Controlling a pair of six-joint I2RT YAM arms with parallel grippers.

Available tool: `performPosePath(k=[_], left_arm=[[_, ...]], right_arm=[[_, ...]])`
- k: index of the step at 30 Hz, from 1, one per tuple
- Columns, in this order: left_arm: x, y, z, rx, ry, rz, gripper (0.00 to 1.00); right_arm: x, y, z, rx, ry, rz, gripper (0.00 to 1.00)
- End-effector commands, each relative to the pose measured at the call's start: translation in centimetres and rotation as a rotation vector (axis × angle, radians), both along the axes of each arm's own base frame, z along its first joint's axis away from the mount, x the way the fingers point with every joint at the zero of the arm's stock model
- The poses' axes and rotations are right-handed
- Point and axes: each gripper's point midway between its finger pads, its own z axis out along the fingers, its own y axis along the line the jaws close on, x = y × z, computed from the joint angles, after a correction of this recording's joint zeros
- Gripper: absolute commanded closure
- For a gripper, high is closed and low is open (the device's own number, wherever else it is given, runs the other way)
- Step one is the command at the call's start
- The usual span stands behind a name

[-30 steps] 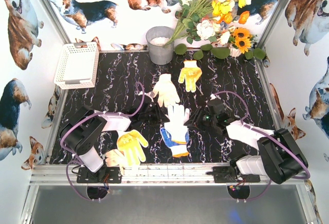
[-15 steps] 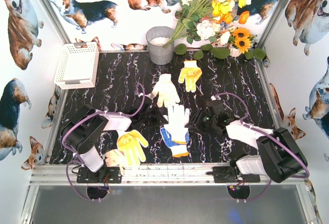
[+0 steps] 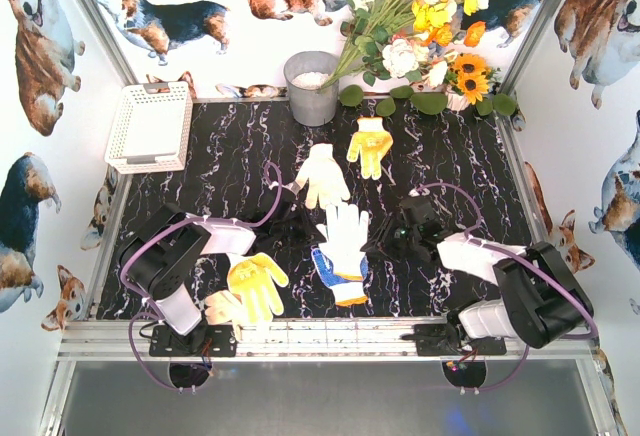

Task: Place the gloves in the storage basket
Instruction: Pair the glove with the glove.

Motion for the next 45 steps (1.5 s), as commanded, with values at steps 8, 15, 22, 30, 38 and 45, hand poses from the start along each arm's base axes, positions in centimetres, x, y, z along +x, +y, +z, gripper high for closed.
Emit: performPosePath(k=[8,15,22,30,38,45], left_arm=[[0.2,1.1,-0.5,0.064,-0.018,0.012,0.94],[0.6,1.1,1.5,0.064,-0.066,0.002,0.96],[0.2,1.2,3.0,0.026,-0.088,0.007,1.0],[-0.7,1.4,4.4,0.003,-0.106,0.001,1.0],[-1.7,1.9,5.2,-0.003,-0.122,0.001,1.0],[-2.8,1.6,4.8,-0.009,-0.097,-0.02,1.0]], right_arm=[[1.4,1.1,2.4,0.042,-0.066,0.053,0.97],[1.4,1.1,3.4,0.049,-0.1,0.062,1.0],[0.8,1.2,4.6,0.068,-0.114,0.076,1.0],[0.2,1.4,5.5,0.082,-0.109,0.1,1.0],[-1.0,1.5,6.6,0.077,-0.116,0.133,1.0],[-2.0,1.2,5.7,0.057,-0.069,0.139,1.0]])
